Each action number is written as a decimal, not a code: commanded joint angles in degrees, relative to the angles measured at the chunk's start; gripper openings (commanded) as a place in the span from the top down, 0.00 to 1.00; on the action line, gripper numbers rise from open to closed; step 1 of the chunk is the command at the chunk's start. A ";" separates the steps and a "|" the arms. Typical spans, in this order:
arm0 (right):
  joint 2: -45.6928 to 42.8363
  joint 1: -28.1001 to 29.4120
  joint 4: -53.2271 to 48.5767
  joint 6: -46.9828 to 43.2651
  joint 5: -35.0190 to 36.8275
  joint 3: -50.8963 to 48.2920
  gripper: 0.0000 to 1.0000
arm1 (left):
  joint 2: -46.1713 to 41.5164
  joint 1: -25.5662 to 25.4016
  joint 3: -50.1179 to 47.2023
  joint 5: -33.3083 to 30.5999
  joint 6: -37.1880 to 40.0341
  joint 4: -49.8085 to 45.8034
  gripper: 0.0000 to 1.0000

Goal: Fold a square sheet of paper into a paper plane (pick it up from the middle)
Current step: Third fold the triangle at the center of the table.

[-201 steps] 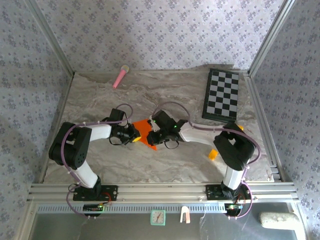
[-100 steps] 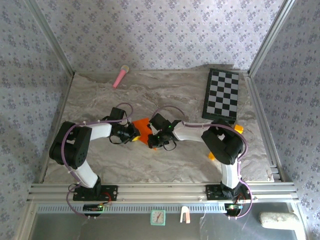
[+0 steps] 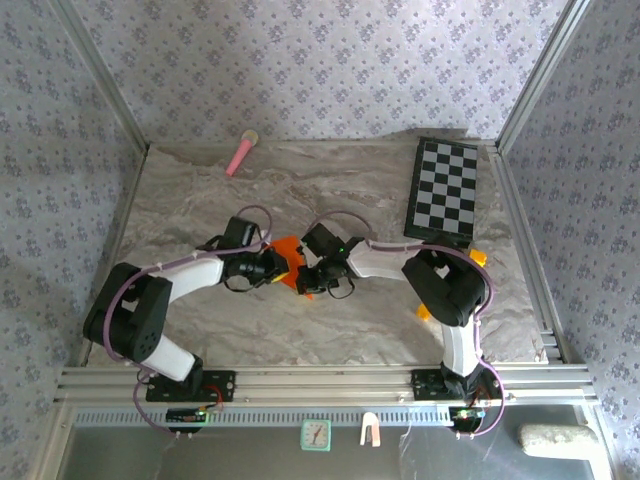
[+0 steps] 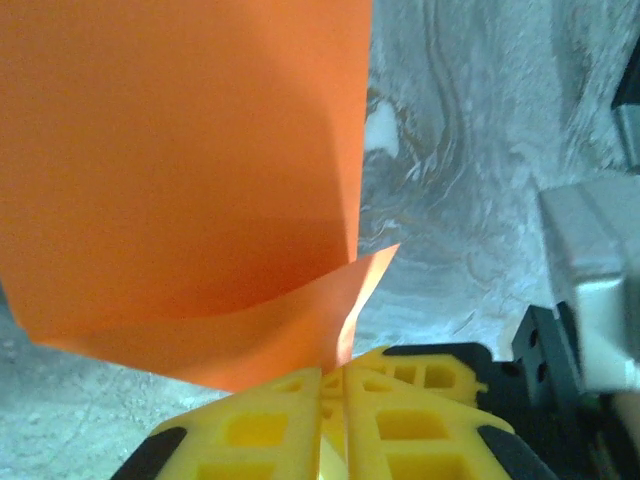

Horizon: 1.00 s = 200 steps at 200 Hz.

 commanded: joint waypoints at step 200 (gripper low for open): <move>3.02 -1.31 -0.61 6.47 -0.68 -10.30 1.00 | 6.69 8.72 -0.75 -8.85 15.22 -5.32 0.90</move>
